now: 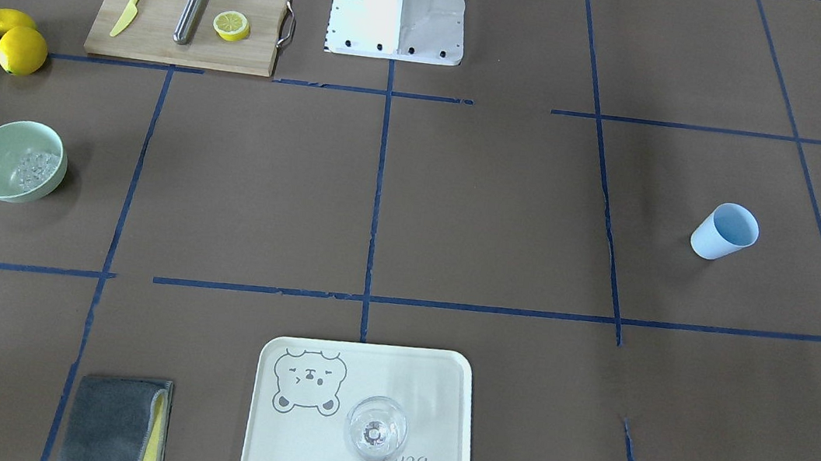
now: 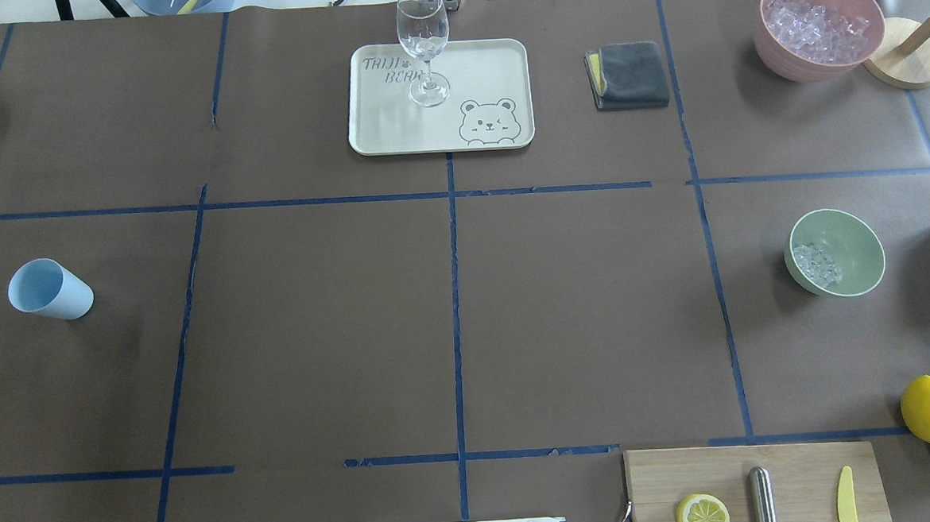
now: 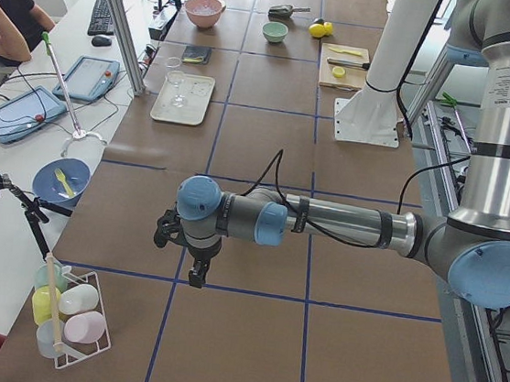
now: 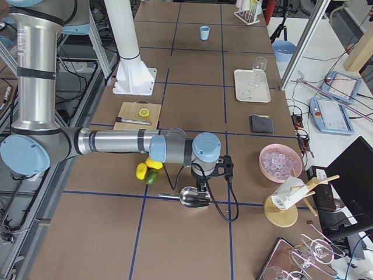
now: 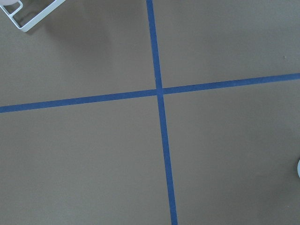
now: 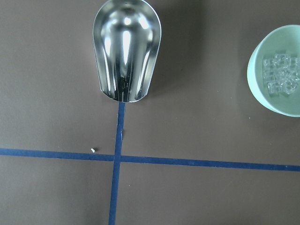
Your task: Pour ice into bowl
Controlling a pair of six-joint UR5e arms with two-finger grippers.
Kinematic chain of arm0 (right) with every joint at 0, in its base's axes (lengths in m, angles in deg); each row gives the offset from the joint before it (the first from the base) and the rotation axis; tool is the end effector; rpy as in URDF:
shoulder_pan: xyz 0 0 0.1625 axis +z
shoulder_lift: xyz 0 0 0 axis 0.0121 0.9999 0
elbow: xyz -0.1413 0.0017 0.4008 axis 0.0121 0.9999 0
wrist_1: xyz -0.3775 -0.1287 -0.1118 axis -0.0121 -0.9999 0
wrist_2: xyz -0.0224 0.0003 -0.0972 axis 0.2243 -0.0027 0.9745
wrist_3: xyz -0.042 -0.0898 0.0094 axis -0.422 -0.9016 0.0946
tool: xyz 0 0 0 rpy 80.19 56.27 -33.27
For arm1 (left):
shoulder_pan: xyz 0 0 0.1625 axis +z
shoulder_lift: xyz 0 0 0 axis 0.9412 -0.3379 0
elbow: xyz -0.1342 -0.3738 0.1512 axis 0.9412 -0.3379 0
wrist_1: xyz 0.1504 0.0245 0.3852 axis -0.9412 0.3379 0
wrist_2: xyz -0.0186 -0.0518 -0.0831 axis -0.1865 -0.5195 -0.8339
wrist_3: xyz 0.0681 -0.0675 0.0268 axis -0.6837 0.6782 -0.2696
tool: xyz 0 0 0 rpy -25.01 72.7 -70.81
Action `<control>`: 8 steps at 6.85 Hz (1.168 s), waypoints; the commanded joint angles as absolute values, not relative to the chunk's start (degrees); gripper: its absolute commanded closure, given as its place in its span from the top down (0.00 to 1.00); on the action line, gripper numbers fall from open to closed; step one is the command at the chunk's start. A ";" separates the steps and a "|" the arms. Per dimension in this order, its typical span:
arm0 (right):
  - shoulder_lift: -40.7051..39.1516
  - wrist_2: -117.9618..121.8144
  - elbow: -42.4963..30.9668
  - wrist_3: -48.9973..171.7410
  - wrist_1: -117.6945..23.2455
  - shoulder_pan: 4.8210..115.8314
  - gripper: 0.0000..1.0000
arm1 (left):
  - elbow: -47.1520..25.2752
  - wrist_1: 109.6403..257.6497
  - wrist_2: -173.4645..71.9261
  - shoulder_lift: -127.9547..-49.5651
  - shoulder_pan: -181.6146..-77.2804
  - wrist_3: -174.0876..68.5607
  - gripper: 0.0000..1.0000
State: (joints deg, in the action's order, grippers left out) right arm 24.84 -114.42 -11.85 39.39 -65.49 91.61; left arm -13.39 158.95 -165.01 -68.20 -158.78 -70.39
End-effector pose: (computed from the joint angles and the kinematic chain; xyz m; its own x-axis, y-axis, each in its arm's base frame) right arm 0.0649 -0.4484 0.6285 0.6493 -0.0661 0.7577 0.0462 0.9978 0.0475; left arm -0.0493 -0.4905 0.6328 0.6937 0.1187 -0.7104 -0.0608 0.9925 0.1065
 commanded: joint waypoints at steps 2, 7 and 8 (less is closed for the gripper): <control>24.25 -114.10 -11.74 39.51 -63.83 91.66 1.00 | -13.40 158.95 -164.94 -68.46 -158.93 -70.39 1.00; 24.25 -113.04 -10.42 40.91 -59.42 91.66 1.00 | -13.31 158.95 -164.94 -68.55 -158.93 -70.39 1.00; 24.25 -112.34 -10.42 43.00 -59.42 91.66 1.00 | -13.31 158.95 -164.94 -68.55 -158.93 -70.31 1.00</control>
